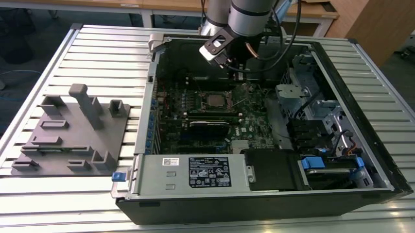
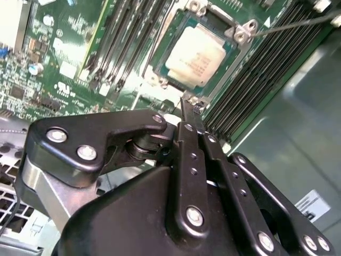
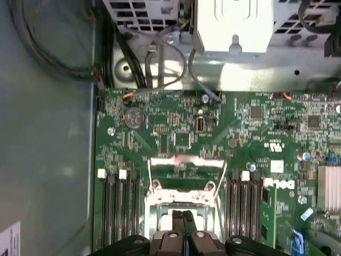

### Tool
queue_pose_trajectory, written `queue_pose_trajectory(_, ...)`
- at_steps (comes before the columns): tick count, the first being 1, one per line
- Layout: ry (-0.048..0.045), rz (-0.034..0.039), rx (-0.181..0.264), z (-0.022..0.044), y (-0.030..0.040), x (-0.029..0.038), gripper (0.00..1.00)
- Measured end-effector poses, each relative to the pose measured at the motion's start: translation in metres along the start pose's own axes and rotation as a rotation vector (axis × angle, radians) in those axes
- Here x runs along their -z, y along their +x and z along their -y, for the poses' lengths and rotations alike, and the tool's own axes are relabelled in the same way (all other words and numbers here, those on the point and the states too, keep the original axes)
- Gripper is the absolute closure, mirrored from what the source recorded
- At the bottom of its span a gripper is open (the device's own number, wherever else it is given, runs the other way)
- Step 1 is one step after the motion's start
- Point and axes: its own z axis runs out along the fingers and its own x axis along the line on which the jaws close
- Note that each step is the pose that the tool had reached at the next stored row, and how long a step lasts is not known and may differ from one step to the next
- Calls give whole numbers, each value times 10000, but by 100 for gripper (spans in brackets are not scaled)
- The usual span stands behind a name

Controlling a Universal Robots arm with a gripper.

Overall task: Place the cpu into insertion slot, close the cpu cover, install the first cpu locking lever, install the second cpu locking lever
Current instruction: 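Close the cpu cover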

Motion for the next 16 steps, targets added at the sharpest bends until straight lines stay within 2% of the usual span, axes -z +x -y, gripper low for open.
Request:
queue_pose_trajectory(5,1,0,0,-99,2,1,90)
queue_pose_trajectory(8,5,2,-1,-106,2,4,90)
queue_pose_trajectory(14,32,0,-1,-107,4,74,90)
queue_pose_trajectory(16,38,-2,1,-114,4,75,90)
